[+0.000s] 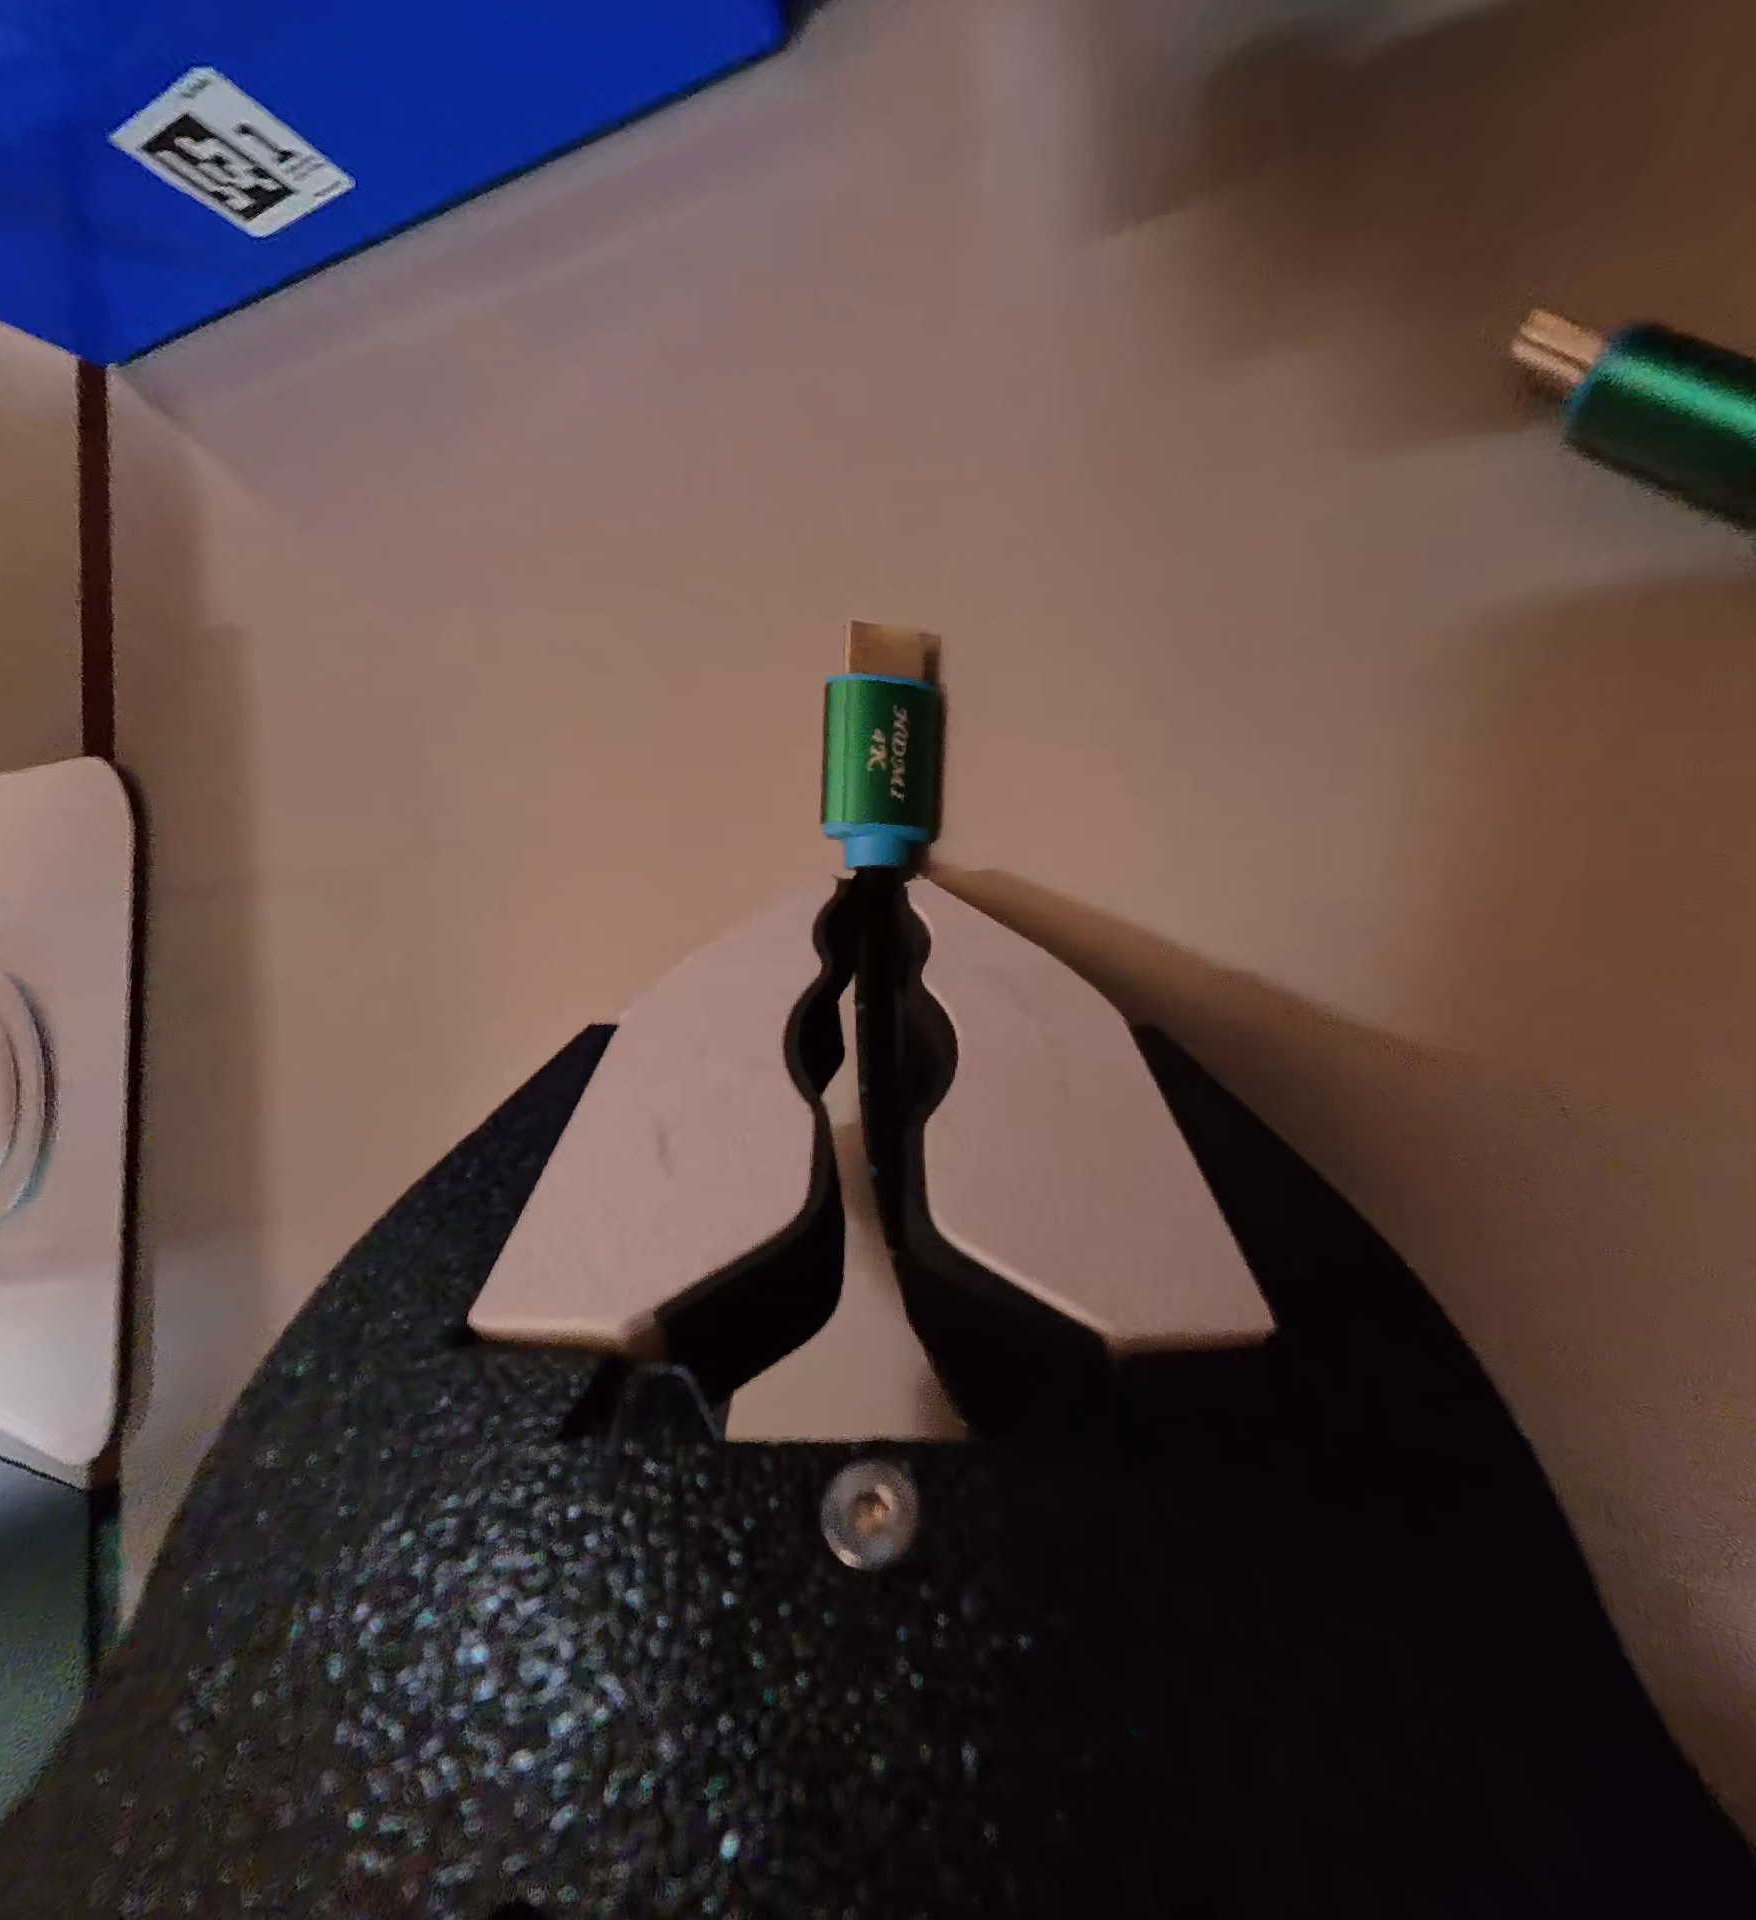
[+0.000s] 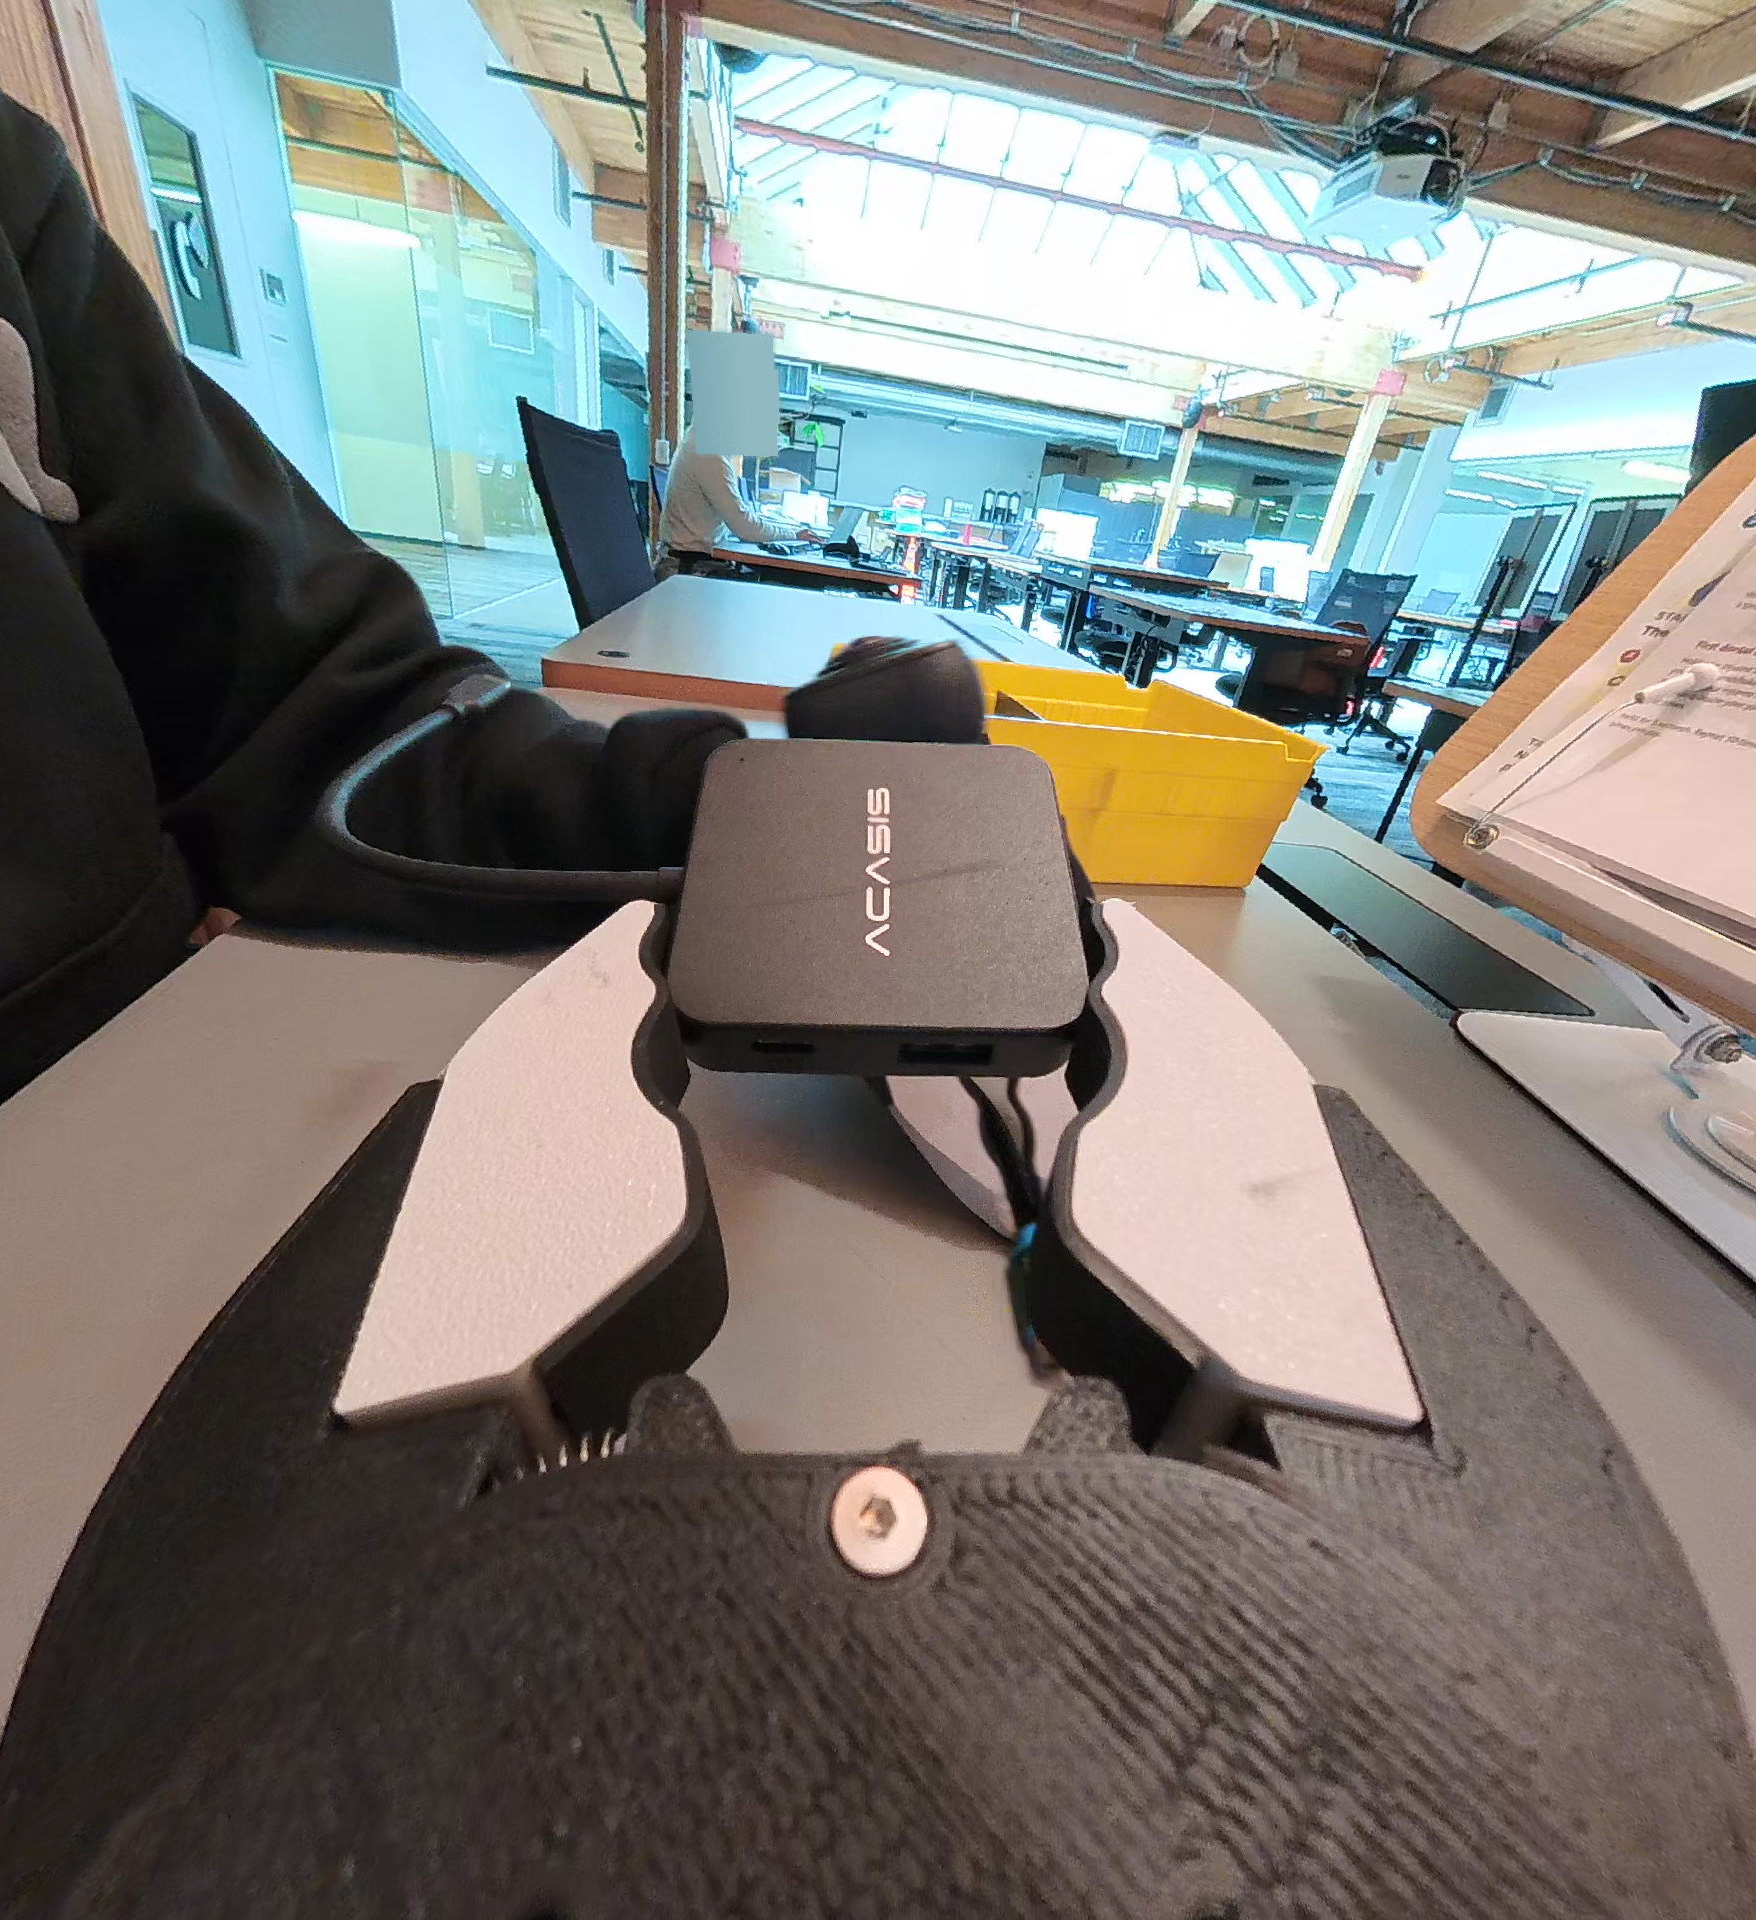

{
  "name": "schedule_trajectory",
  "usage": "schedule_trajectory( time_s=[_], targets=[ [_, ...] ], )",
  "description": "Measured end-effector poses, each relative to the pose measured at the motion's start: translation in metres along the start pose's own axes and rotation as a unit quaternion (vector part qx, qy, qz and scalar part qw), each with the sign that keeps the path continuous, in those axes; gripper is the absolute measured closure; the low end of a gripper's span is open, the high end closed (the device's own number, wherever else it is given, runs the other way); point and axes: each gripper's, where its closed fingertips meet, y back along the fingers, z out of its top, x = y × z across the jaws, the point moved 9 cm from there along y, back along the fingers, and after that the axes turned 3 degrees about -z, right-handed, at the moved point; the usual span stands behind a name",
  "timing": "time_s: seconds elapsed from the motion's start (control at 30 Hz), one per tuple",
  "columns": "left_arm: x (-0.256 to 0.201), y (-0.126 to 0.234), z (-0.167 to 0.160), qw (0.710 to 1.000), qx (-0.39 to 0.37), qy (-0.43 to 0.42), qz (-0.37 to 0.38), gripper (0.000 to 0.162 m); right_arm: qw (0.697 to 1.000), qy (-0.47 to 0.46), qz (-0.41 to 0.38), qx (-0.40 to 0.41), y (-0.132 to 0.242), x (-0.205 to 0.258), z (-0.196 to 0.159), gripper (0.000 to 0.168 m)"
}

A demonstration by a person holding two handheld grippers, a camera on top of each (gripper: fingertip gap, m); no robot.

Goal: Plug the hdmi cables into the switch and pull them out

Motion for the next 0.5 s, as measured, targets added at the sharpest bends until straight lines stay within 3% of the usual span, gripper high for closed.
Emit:
schedule_trajectory(
  time_s=[0.1, 0.33, 0.5],
  targets=[
    [0.007, -0.004, -0.003, 0.998, -0.01, 0.053, 0.027, 0.155, 1.0, 0.0, -0.001, 0.004, 0.0, 0.0, -0.001, 0.095],
    [0.021, 0.041, -0.013, 0.975, -0.03, 0.185, -0.122, 0.156, 0.999, 0.022, -0.016, 0.038, 0.003, 0.0, 0.0, 0.095],
    [0.024, 0.07, -0.015, 0.955, -0.055, 0.228, -0.181, 0.156, 0.999, 0.017, -0.01, 0.047, 0.001, 0.0, -0.004, 0.095]
  ],
)
